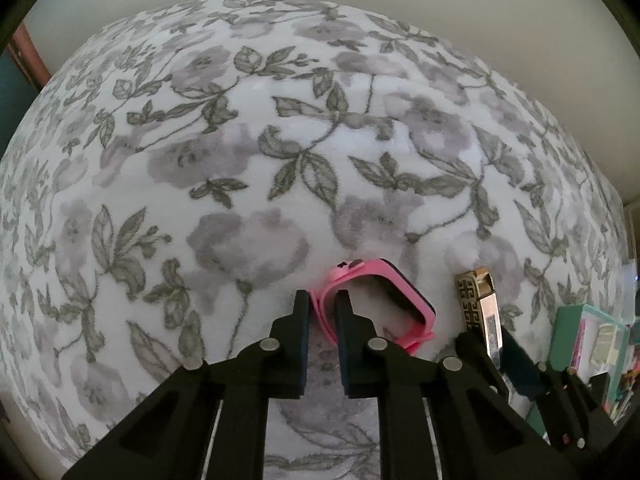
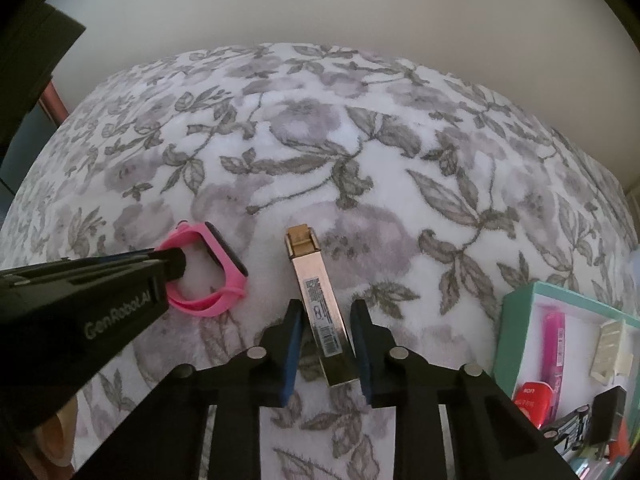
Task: Organize rigid objects
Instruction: 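Grasp the pink watch band with the left tool while the right tool grasps the gold bracelet, then carry the watch band and gold bracelet over the tray with both tools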
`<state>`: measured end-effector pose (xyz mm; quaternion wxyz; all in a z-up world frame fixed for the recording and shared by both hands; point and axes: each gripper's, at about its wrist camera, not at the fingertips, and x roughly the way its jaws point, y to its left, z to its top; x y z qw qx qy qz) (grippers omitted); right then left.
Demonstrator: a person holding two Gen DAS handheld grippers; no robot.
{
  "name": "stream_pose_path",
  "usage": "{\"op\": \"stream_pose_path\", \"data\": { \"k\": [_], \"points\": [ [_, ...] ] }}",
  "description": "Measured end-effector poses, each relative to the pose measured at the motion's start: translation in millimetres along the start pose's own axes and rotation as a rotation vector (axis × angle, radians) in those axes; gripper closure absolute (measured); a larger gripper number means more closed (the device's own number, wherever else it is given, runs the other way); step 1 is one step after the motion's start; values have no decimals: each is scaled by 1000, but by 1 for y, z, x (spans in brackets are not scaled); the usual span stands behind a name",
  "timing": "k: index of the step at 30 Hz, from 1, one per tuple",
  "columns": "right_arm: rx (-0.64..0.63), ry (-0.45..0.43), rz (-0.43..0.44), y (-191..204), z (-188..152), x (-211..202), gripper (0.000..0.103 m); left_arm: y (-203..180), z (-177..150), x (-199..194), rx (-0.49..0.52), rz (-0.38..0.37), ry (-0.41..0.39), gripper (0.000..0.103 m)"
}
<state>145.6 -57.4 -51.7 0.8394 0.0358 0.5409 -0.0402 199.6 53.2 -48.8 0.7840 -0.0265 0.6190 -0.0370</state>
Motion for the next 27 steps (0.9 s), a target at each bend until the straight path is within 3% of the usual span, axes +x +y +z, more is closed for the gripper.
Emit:
{"op": "stream_pose_path", "data": {
  "k": [4, 11, 27],
  "points": [
    [11, 9, 3, -3, -3, -2, 86, 5, -1, -3, -20, -22, -3, 93],
    [47, 25, 31, -9, -8, -9, 86, 5, -6, -17, -21, -42, -29, 93],
    [122, -38, 68, -36, -9, -62, 87, -4, -13, -99, -8, -66, -179, 93]
  ]
}}
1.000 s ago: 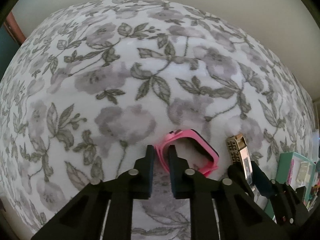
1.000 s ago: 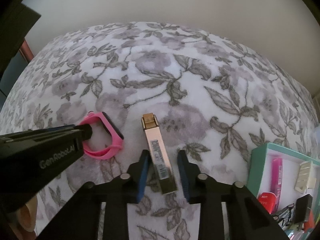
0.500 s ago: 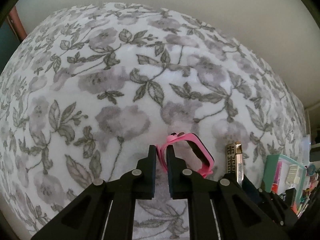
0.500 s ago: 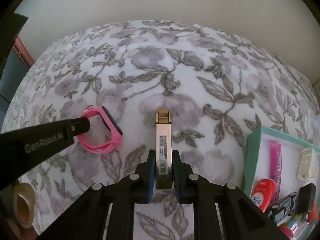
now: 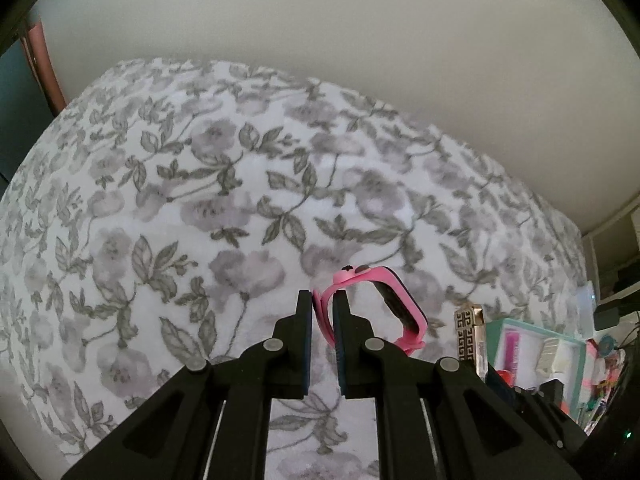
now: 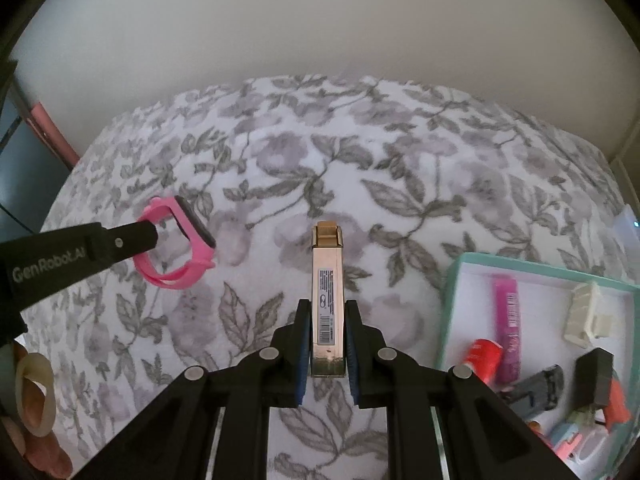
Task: Organize rigid objects
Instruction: 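Carry the watch band and gold bracelet over the tray with both tools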
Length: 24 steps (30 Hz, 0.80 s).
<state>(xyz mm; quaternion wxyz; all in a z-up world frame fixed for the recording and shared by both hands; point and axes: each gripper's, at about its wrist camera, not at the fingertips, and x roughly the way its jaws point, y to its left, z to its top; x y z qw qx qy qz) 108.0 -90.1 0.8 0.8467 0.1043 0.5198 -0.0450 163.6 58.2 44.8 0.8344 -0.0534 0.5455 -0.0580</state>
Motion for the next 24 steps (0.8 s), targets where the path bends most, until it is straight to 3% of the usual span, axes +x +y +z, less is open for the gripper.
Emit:
{"op": "stream_pose_path", "data": {
  "k": [11, 24],
  "points": [
    [101, -66, -14, -44, -6, -60, 87, -35, -13, -42, 45, -63, -58, 93],
    [232, -107, -53, -102, -41, -115, 87, -98, -62, -72, 192, -113, -72, 93]
  ]
}}
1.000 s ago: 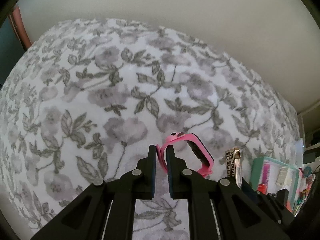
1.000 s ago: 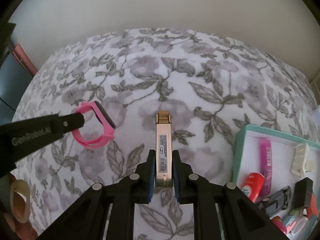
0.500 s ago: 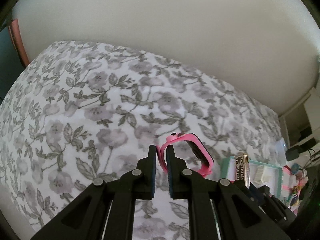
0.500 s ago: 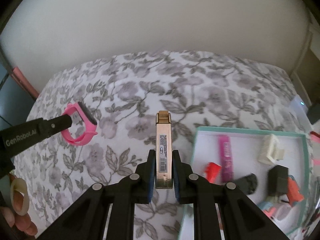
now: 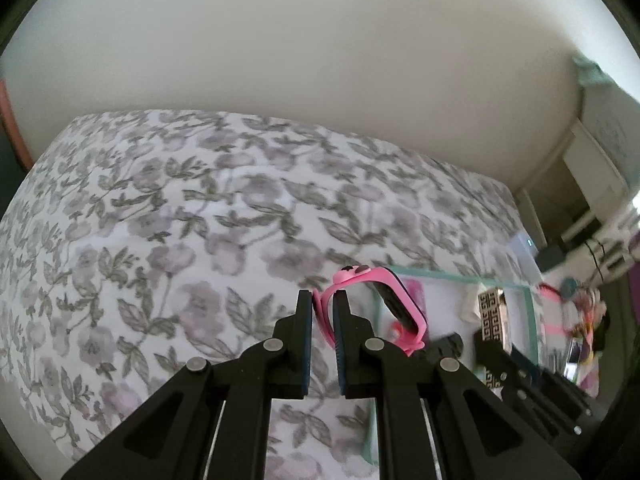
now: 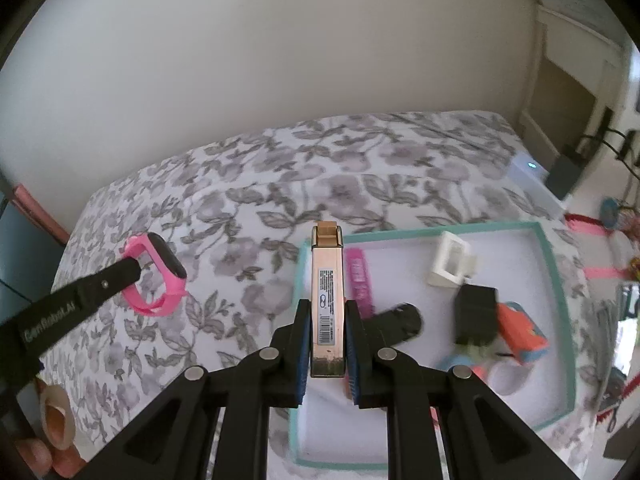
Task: Organize rigid objects
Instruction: 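Carry the watch band and gold bracelet over the tray with both tools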
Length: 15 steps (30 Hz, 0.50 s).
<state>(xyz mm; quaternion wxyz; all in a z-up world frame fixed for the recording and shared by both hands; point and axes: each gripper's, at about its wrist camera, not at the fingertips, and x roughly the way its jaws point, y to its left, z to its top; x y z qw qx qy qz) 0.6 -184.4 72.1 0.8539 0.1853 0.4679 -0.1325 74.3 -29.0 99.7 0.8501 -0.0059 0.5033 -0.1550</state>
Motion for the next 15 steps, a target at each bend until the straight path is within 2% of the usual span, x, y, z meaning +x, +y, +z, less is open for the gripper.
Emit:
{"op": "stream_pose_path", "data": {
  "k": [8, 15],
  "points": [
    [66, -15, -41, -41, -8, -22, 86, -42, -22, 6, 76, -68, 50, 93],
    [130, 24, -72, -75, -17, -22, 86, -67, -44, 19, 133, -65, 123, 93]
  ]
}}
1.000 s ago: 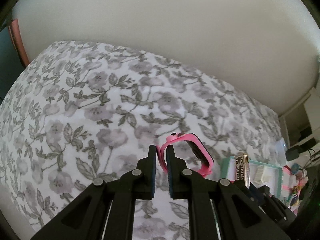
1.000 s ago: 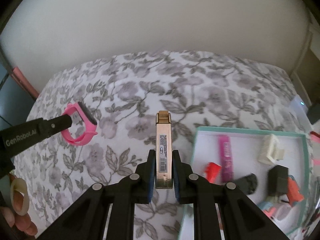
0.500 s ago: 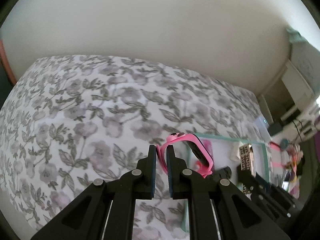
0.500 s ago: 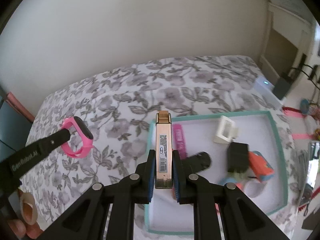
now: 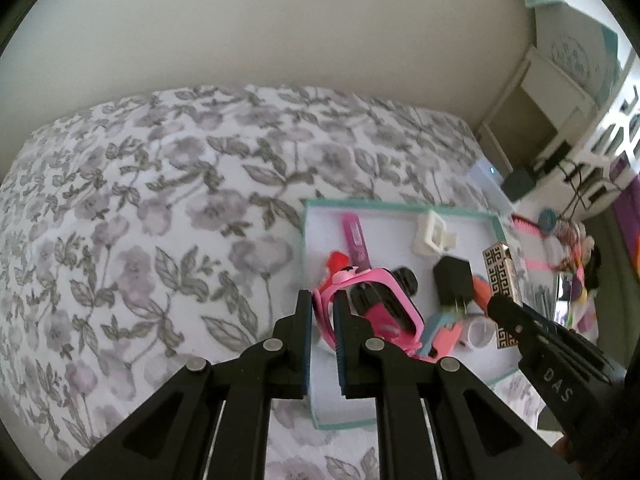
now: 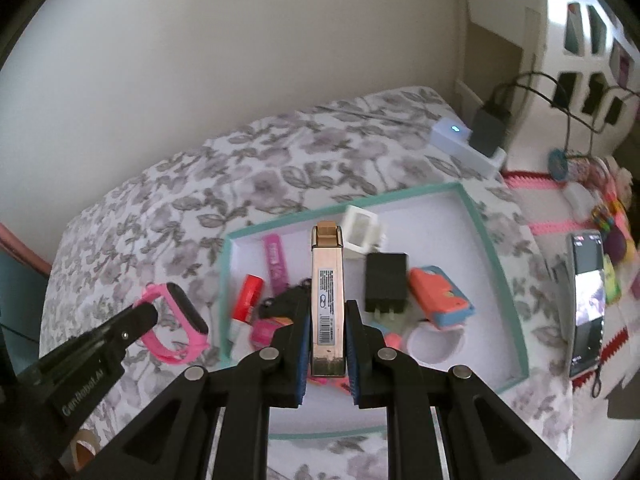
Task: Organize rigid objects
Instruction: 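Carry the watch band and gold bracelet over the tray with both tools, then lower the watch band and bracelet into the tray and open both tools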
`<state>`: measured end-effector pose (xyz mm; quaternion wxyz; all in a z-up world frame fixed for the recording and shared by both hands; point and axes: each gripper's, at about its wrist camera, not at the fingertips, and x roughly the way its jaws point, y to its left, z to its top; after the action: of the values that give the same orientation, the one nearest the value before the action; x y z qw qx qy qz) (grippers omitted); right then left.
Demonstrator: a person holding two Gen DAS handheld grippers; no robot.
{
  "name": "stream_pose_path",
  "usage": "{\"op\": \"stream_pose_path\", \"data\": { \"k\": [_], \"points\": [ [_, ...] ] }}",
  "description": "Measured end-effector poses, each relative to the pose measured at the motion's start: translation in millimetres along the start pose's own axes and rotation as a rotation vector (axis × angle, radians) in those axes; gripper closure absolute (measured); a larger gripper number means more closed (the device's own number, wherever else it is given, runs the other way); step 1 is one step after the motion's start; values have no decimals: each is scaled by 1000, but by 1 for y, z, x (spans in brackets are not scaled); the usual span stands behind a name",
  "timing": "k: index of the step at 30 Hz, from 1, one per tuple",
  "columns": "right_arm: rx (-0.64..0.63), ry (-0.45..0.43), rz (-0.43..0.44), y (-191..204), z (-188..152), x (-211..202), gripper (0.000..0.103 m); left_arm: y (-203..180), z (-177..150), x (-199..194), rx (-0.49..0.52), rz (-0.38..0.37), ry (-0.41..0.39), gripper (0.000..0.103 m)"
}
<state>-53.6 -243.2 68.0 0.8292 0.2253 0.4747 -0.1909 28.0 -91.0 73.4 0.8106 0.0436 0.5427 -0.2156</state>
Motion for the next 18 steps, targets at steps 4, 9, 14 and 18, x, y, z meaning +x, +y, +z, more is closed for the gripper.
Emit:
{"op": "stream_pose_path", "data": {
  "k": [4, 9, 14, 18],
  "points": [
    [15, 57, -14, -12, -7, 13, 86, -10, -9, 12, 27, 1, 50, 92],
    [23, 123, -22, -19, -16, 31, 86, -21, -22, 31, 57, -10, 121, 92],
    [21, 168, -26, -21, -22, 42, 86, -28, -27, 40, 83, 7, 153, 92],
    [18, 176, -26, -21, -23, 45, 86, -30, -29, 45, 96, 12, 170, 92]
  ]
}}
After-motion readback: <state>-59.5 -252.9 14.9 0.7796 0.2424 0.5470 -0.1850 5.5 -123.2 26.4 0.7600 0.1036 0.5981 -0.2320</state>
